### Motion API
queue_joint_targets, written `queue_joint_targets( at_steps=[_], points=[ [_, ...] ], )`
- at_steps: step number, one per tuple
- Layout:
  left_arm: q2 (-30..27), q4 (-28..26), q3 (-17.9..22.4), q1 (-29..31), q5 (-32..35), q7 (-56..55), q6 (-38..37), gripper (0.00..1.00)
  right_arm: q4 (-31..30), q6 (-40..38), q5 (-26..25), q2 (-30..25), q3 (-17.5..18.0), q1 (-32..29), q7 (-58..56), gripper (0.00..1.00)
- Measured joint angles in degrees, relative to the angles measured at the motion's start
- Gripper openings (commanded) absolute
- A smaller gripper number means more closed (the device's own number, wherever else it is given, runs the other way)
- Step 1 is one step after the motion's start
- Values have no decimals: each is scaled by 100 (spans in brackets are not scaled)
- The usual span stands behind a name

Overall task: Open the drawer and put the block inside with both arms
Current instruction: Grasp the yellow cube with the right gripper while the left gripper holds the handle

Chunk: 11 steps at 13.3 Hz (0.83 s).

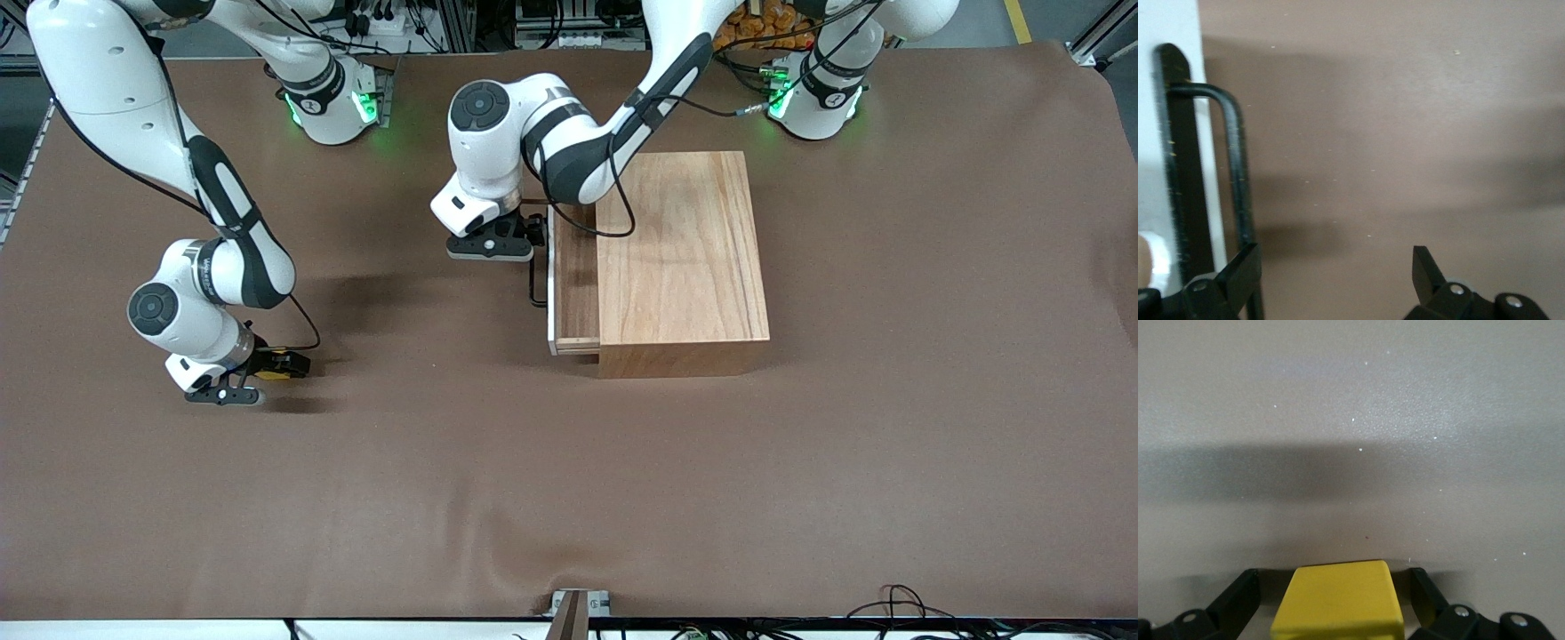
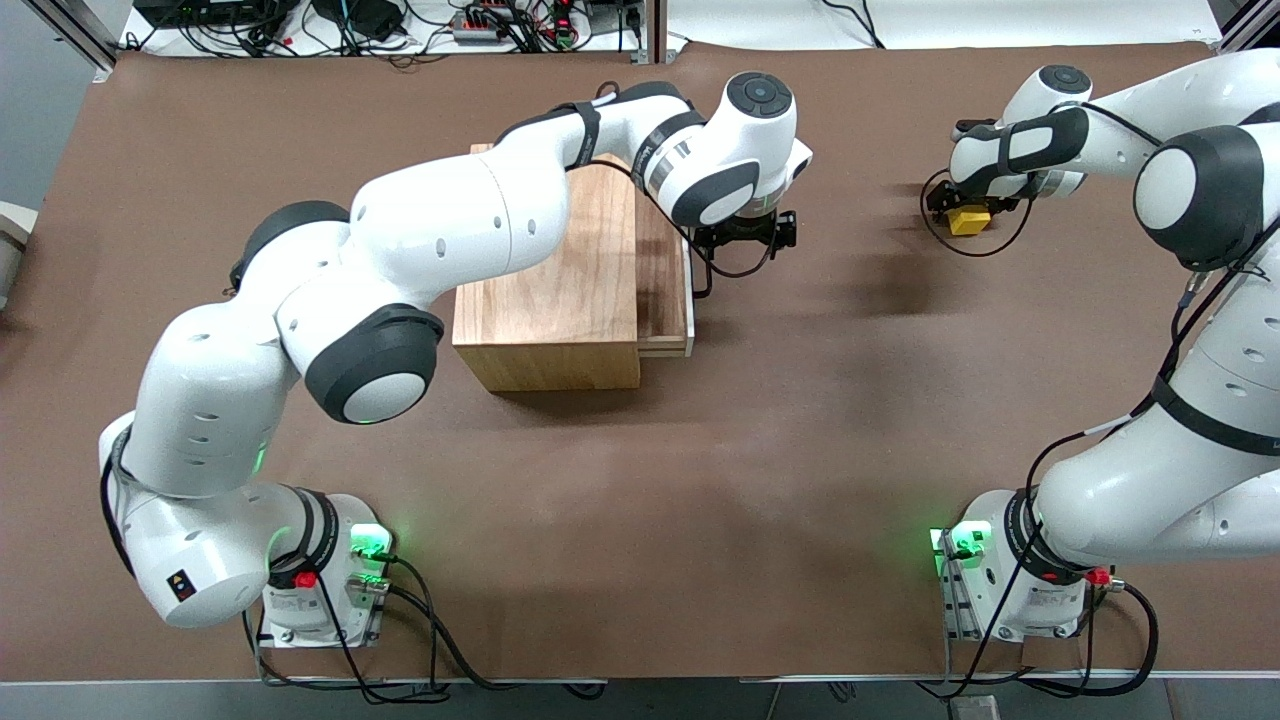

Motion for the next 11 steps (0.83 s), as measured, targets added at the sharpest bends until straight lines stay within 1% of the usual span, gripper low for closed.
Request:
queue_joint_targets(
  at_steps=[3, 6, 7, 8, 9, 10, 11],
  points=[
    [60, 0, -43, -34, -1, 0, 158, 100, -28, -28, 0, -64, -7, -8, -15, 100],
    [92, 4, -53, -40, -2, 0, 99, 100, -48, -166, 0, -208, -17, -22, -59, 100],
    [92, 24, -58, -40, -2, 0, 7, 100, -57, -187, 0, -249, -17, -24, -72, 97],
    [87, 58, -61, -40, -2, 0, -155, 100, -68, -192, 0, -276, -18, -24, -77, 58],
    [66, 95, -61, -38, -2, 0, -290, 100, -73, -195, 0, -282, -18, -24, -81, 26],
    [35, 131, -61, -35, -2, 0, -408, 100, -81, -195, 0, -281, -18, -25, -84, 12],
    [2, 150, -61, -34, -2, 0, -489, 100, -89, -196, 0, -281, -20, -29, -84, 11]
  ],
)
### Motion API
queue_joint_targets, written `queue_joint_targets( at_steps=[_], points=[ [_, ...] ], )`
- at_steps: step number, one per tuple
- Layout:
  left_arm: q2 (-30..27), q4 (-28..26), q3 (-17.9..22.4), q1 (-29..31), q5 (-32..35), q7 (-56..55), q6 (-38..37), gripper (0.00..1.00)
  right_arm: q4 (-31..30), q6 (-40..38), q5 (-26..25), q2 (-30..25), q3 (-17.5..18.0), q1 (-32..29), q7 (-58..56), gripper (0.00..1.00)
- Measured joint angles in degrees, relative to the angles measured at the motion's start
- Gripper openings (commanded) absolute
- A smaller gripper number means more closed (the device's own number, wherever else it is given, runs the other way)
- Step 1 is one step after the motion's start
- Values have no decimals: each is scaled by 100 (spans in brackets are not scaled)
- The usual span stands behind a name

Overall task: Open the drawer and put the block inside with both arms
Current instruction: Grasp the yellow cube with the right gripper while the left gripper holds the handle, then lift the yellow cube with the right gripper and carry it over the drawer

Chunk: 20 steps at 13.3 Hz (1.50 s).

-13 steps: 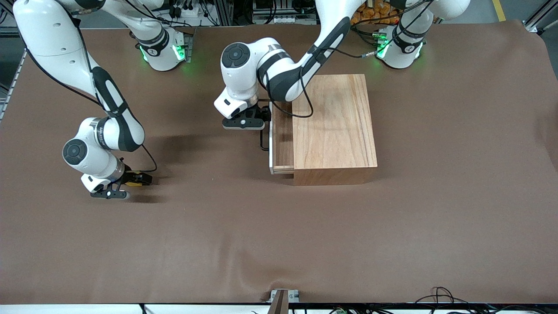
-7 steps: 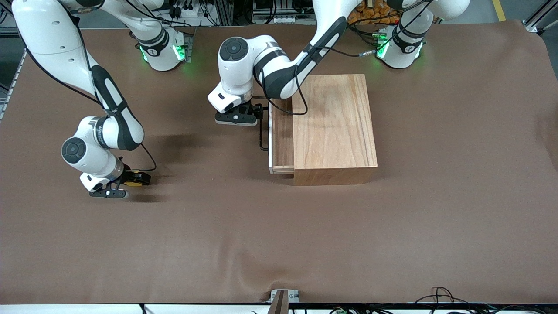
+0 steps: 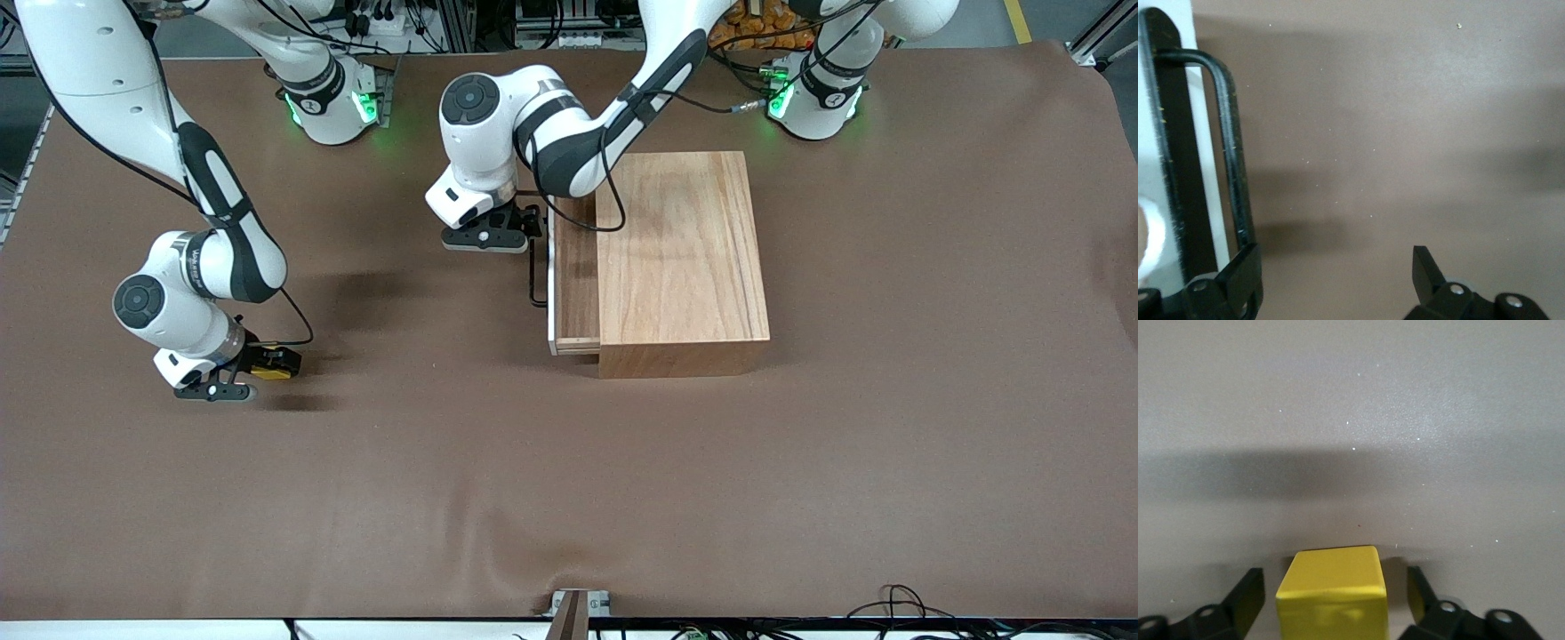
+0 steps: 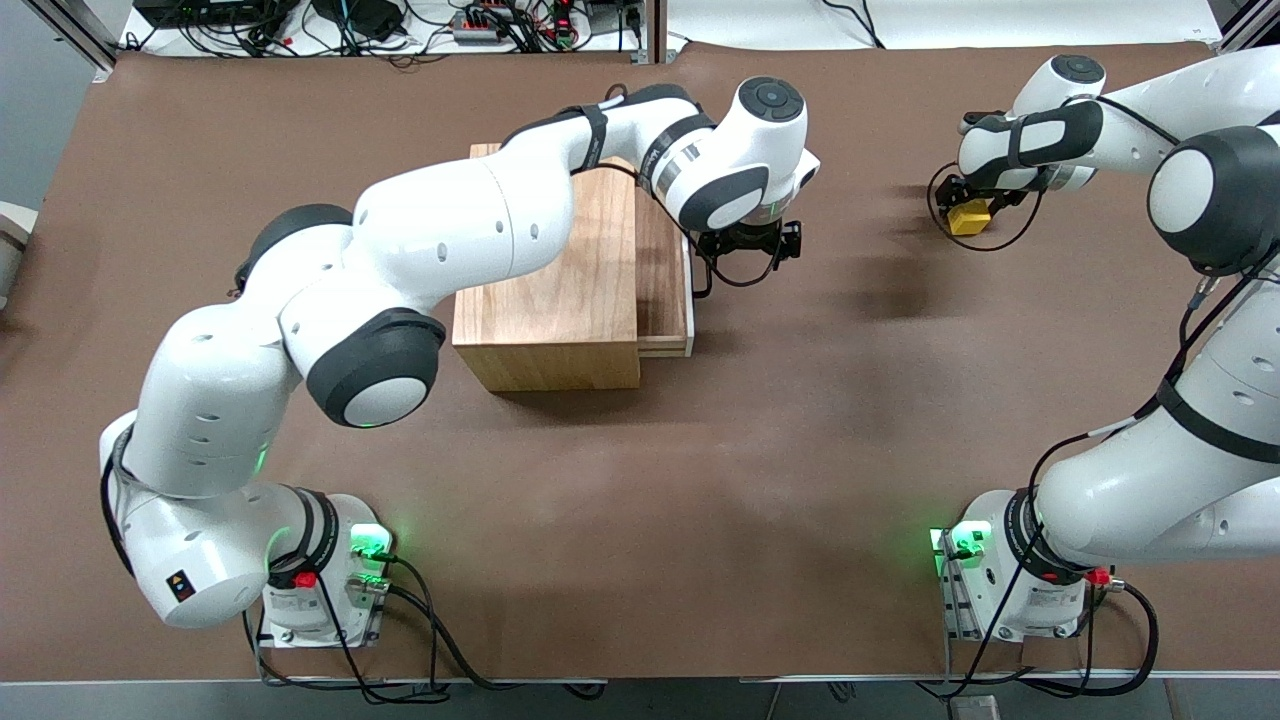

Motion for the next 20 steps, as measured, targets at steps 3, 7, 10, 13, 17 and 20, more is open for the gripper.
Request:
queue_joint_targets(
  at_steps=[3, 7, 10, 13, 17, 20],
  points=[
    [-65, 4, 0, 1, 0, 0, -82, 100, -55, 0, 0, -5, -5, -50, 0, 11],
    [-67, 4, 1, 4, 0, 0, -231, 100, -71, 18, 1, -11, -4, -58, 0, 11],
    [-67, 0, 27, 8, 0, 41, -379, 100, -80, 27, 1, -15, -3, -69, 0, 11],
    [-50, -20, 42, 8, 0, 53, -395, 100, -84, 31, 1, -17, -3, -72, 0, 11],
    [75, -54, 43, 5, 0, 73, -387, 100, -93, 34, 1, -22, -3, -93, 0, 11],
    [127, -50, 31, -8, 0, 74, -106, 100, -99, 39, 1, -25, -2, -100, 0, 11]
  ],
)
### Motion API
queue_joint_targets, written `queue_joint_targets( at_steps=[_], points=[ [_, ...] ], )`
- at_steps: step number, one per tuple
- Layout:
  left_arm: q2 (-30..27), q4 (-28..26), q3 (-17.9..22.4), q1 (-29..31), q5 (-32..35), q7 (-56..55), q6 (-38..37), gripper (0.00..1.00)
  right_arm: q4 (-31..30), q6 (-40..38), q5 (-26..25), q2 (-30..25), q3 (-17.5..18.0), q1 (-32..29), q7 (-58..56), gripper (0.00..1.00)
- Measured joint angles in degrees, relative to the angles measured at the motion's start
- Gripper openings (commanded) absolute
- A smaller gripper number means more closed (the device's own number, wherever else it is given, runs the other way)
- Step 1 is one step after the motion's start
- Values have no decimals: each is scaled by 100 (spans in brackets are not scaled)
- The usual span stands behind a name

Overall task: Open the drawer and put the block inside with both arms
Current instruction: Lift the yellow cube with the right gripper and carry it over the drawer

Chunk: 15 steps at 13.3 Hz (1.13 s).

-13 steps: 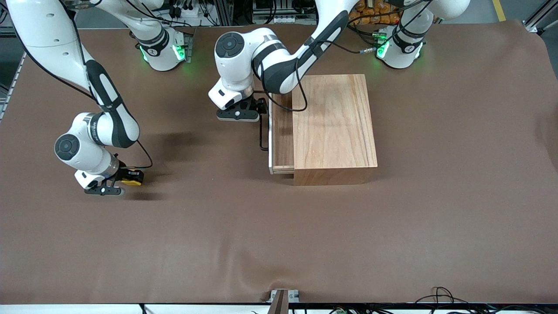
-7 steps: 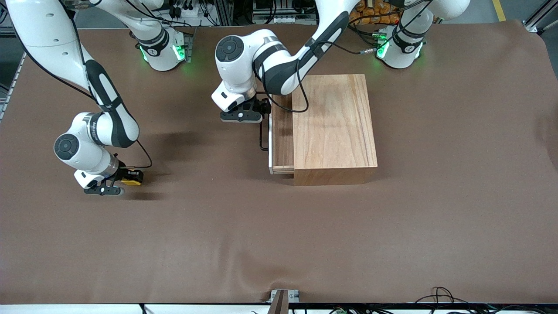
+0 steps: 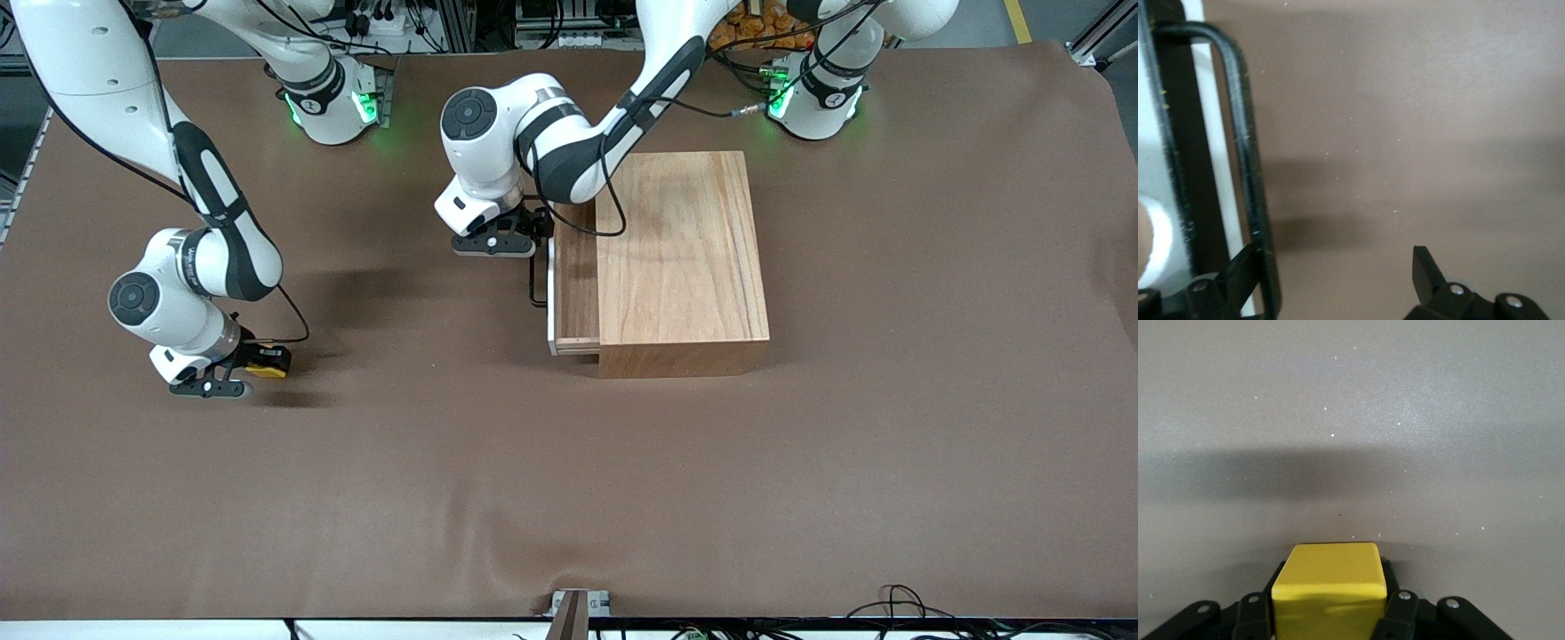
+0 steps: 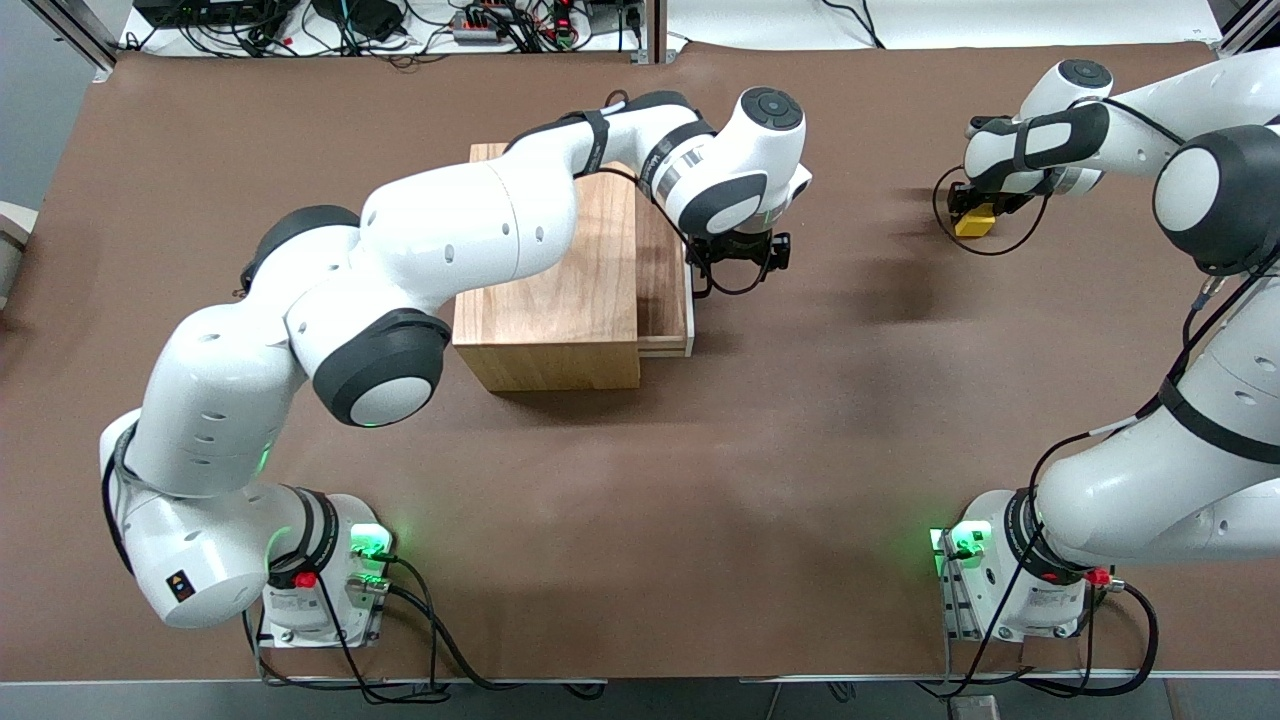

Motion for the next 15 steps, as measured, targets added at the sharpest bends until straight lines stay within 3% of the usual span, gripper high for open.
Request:
queue_joint_targets(
  at_steps=[3, 6, 10, 13, 15],
  points=[
    [22, -38, -35, -22, -4, -68, 438, 100, -4, -45, 0, -42, -3, -13, 0, 11],
    [21, -73, -23, -35, -4, -100, 550, 100, 83, -940, -1, -534, -1, -18, -5, 11],
    [23, -101, -108, -40, -4, -127, 946, 100, 907, -3520, 14, -1585, 19, -17, -6, 11],
    [91, -94, -339, -96, -8, -135, 1484, 100, 2141, -5458, 379, -1796, 54, -6, -6, 11],
    [91, -38, -388, -128, -62, -140, 1588, 100, 2786, -6151, 683, -1796, 81, 64, -4, 11]
  ],
)
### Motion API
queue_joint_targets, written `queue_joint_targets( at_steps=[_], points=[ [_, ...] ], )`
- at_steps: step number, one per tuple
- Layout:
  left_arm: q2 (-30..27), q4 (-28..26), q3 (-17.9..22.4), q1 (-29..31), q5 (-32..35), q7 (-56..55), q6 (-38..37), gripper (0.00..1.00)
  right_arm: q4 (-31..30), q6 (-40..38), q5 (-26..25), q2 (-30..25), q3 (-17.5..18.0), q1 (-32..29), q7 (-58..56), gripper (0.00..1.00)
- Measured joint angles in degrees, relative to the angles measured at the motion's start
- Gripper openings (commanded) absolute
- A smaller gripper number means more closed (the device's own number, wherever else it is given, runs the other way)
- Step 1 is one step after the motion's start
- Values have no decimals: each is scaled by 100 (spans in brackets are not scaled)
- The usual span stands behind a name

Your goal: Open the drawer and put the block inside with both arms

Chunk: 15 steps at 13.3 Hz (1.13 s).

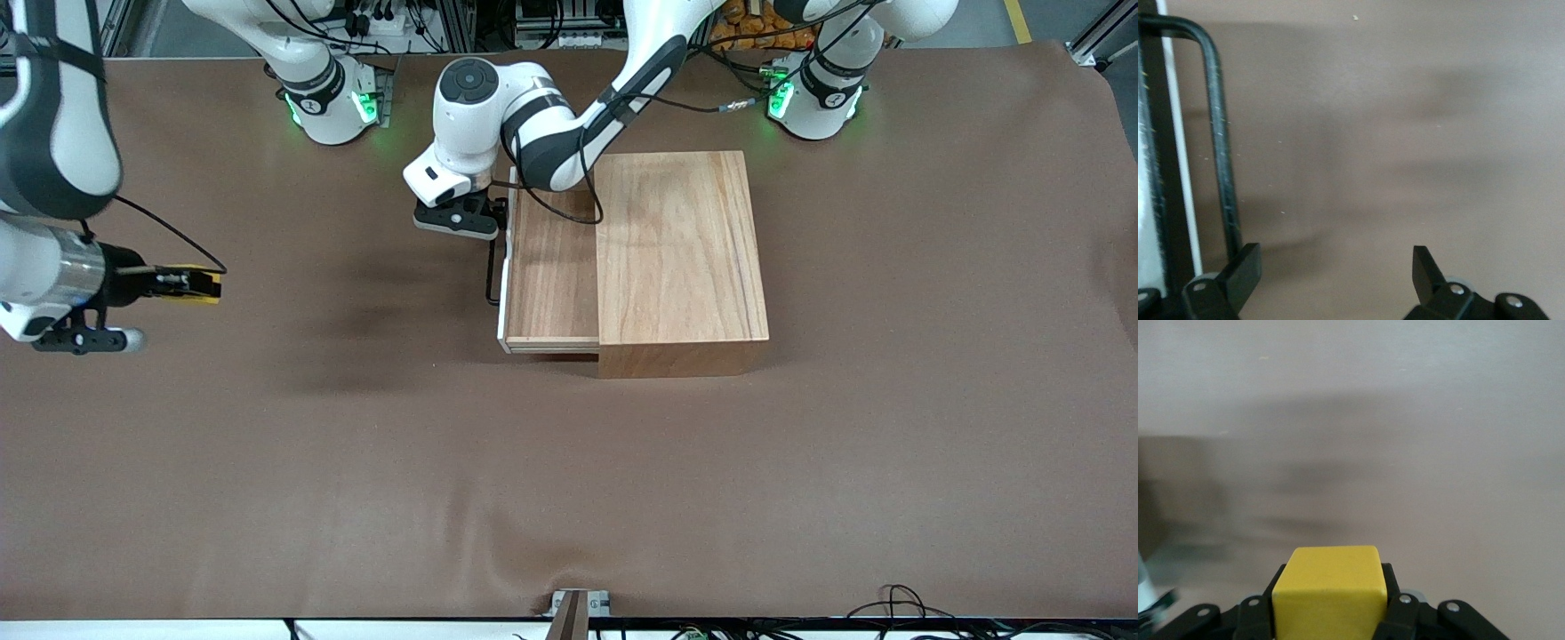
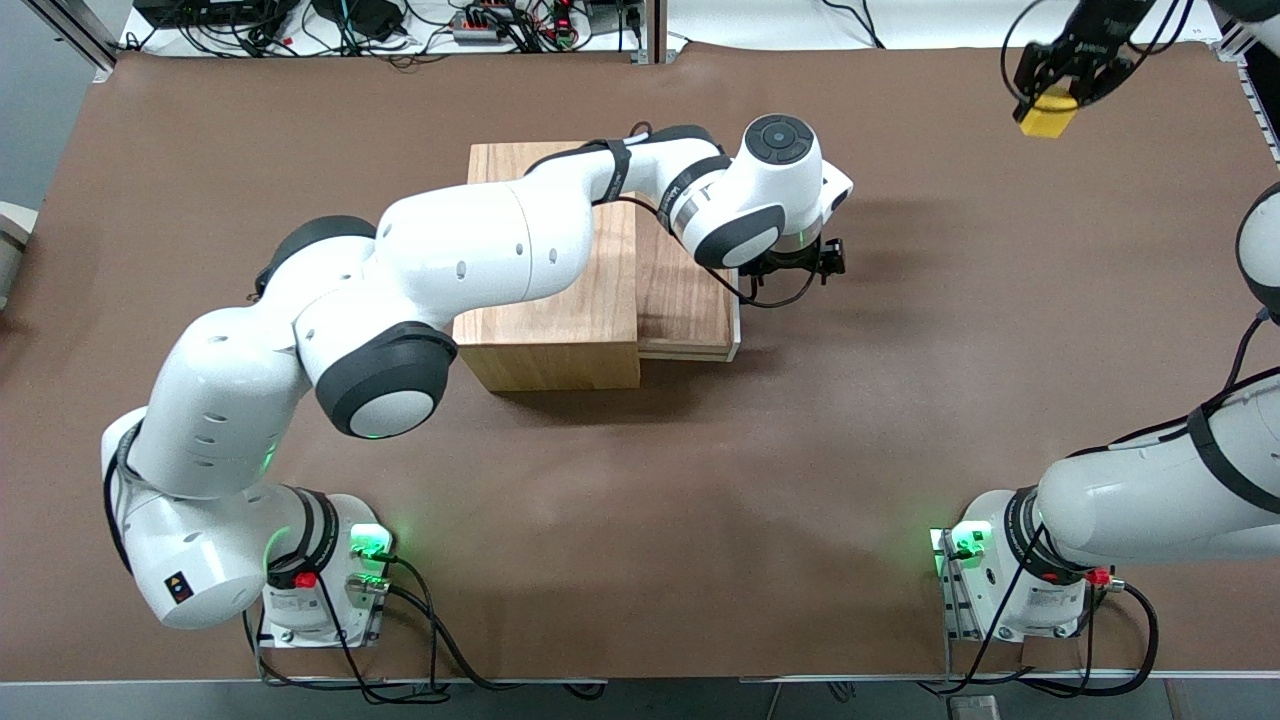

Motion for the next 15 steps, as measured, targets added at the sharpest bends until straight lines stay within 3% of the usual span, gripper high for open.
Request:
queue_joint_targets(
  at_steps=[4, 9, 15],
  points=[
    [-145, 158, 5, 36, -188, -8, -216, 100, 563, -408, 253, 29, 27, 403, 680, 12],
    [-1273, 234, 103, 439, -215, 194, -1895, 100, 685, -365, 249, 71, 61, 1624, 2478, 12],
    [-2256, 167, 120, 1466, -217, 1463, -3610, 100, 297, 987, 241, 310, 64, 2682, 4042, 12]
  ],
)
